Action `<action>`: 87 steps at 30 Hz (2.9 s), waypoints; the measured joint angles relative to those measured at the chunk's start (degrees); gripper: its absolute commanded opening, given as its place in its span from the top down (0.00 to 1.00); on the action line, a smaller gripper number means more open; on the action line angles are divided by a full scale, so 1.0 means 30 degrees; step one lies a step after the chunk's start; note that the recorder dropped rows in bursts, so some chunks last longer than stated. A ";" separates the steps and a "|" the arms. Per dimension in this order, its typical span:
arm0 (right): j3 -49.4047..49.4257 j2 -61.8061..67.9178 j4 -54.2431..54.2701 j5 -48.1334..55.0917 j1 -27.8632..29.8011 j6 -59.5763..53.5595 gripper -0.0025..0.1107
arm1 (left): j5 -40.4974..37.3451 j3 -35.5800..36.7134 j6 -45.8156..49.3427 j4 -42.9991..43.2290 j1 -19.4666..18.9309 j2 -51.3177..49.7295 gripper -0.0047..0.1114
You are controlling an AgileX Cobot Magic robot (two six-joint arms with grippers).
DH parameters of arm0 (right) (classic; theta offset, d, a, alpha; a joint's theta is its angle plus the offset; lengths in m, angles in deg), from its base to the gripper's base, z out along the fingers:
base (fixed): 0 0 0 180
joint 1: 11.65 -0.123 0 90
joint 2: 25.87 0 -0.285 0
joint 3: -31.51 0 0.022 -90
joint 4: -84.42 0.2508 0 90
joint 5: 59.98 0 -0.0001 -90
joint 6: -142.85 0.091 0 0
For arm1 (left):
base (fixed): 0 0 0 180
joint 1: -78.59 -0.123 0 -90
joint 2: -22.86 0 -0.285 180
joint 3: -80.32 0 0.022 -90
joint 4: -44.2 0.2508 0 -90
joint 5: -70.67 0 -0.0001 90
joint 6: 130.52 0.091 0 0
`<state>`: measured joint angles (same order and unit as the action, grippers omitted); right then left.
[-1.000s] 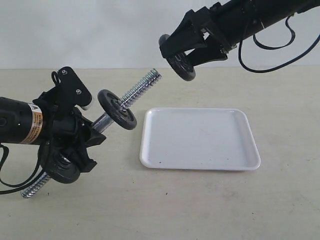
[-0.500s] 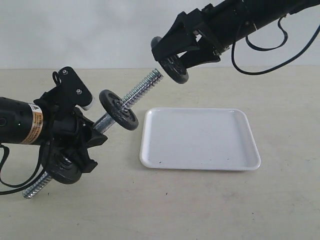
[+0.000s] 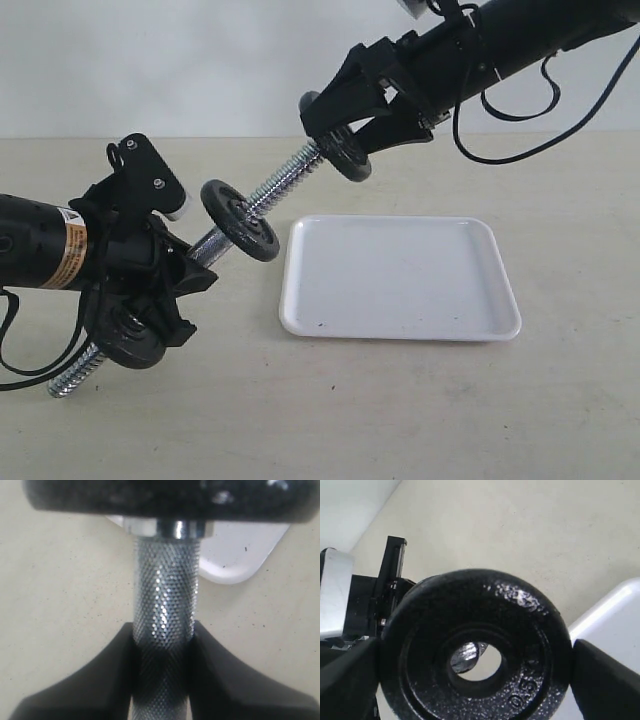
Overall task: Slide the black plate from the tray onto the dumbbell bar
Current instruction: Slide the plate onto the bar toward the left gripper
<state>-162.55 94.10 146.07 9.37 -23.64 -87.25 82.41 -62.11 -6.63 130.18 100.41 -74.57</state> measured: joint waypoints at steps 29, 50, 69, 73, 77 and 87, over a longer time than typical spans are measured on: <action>0.0000 0.0129 0.0555 -0.0295 -0.0567 -0.0315 0.98 | 0.0280 0.0000 0.0074 0.0073 0.0000 0.0000 0.92; 0.0000 0.0129 0.0987 -0.0631 -0.0793 0.0055 0.98 | -0.0519 -0.0242 0.0432 -0.1168 0.0078 0.0000 0.92; 0.0000 0.0129 0.0788 -0.0938 -0.1515 0.0066 0.98 | -0.0231 -0.0466 0.0478 -0.1505 0.0078 0.0000 0.92; 0.0000 0.0129 0.0788 -0.0938 -0.1515 0.0066 0.98 | -0.0231 -0.0466 0.0478 -0.1505 0.0078 0.0000 0.92; 0.0000 0.0655 0.0708 -0.1038 -0.2144 0.0066 0.98 | -0.0231 -0.0466 0.0478 -0.1505 0.0078 0.0000 0.92; 0.0000 0.1796 0.1668 -0.1038 -0.2855 -0.1237 0.98 | -0.0265 -0.0466 0.0523 -0.1505 0.0078 0.0000 0.92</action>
<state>-162.55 99.48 151.07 6.25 -32.20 -90.96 81.62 -63.50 -5.06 125.67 100.65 -74.57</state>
